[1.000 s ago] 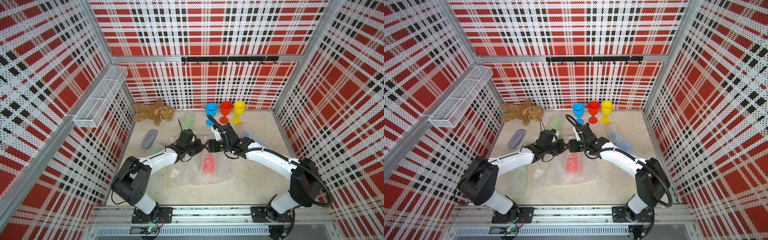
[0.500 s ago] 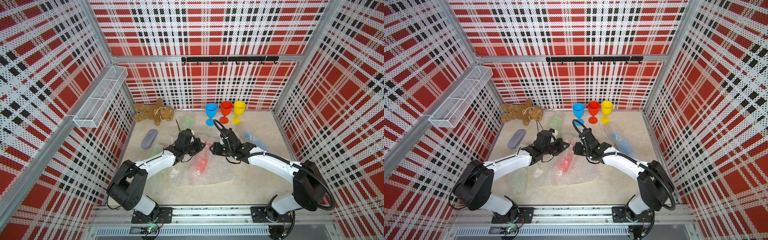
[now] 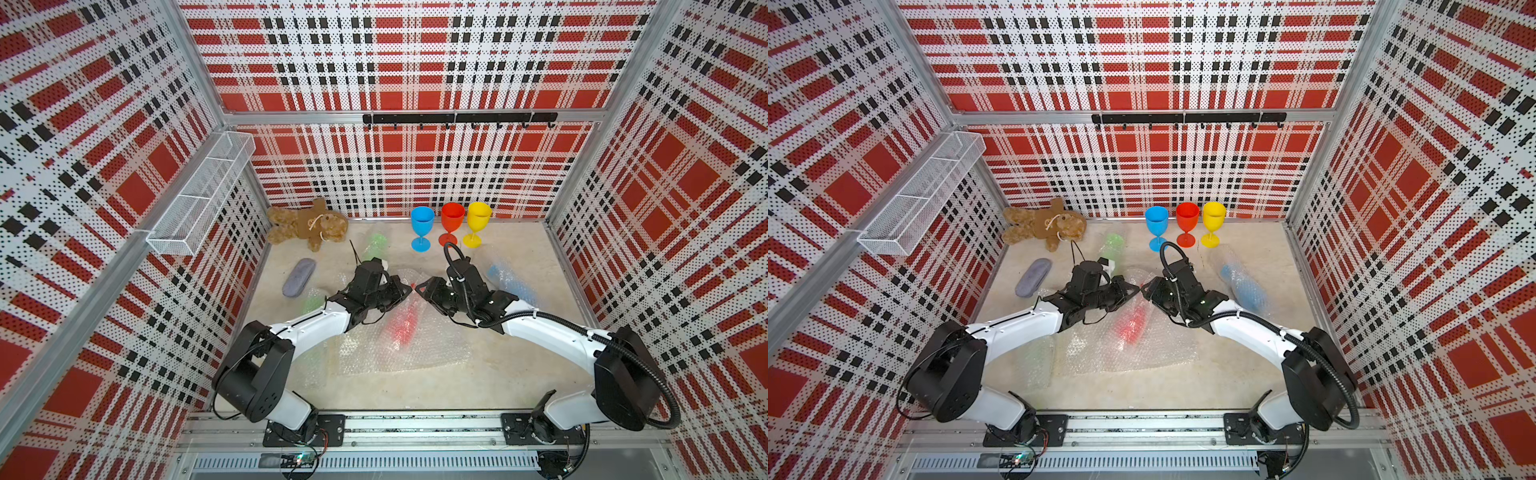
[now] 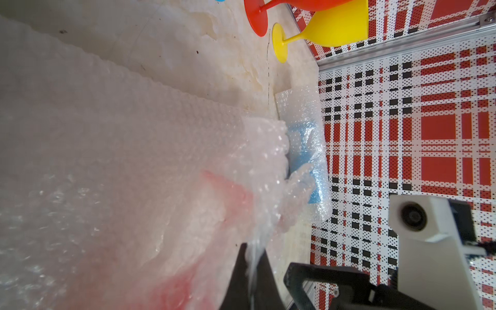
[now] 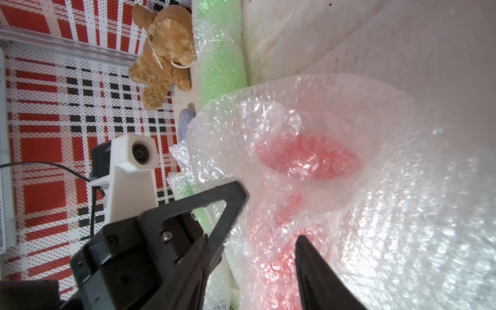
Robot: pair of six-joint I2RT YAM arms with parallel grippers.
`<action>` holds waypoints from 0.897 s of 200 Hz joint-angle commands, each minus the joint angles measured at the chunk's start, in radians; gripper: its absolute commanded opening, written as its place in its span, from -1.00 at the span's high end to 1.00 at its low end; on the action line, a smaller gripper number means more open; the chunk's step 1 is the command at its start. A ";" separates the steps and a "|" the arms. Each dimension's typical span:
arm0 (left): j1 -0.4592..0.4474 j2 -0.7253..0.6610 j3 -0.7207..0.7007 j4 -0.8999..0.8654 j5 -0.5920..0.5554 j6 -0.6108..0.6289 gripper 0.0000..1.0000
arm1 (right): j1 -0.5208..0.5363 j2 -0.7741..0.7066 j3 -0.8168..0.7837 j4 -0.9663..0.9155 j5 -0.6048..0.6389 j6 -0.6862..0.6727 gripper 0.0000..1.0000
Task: Unpack wine glasses from bubble wrap
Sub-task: Unwrap the bubble wrap.
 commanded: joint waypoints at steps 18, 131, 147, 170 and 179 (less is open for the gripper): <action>0.004 -0.034 0.000 0.029 0.011 -0.008 1.00 | 0.011 -0.013 -0.036 0.009 0.025 0.115 0.02; -0.003 -0.047 0.027 -0.001 0.007 -0.007 1.00 | 0.008 0.125 0.035 0.008 0.046 0.063 0.32; 0.000 -0.055 0.033 -0.019 0.001 0.005 1.00 | 0.001 0.122 0.037 -0.020 0.075 0.027 0.63; 0.014 -0.063 0.041 -0.072 -0.008 0.025 1.00 | -0.024 0.113 0.027 -0.032 0.070 -0.036 1.00; 0.026 -0.071 0.038 -0.096 -0.014 0.034 1.00 | -0.038 0.108 0.025 -0.038 0.060 -0.070 1.00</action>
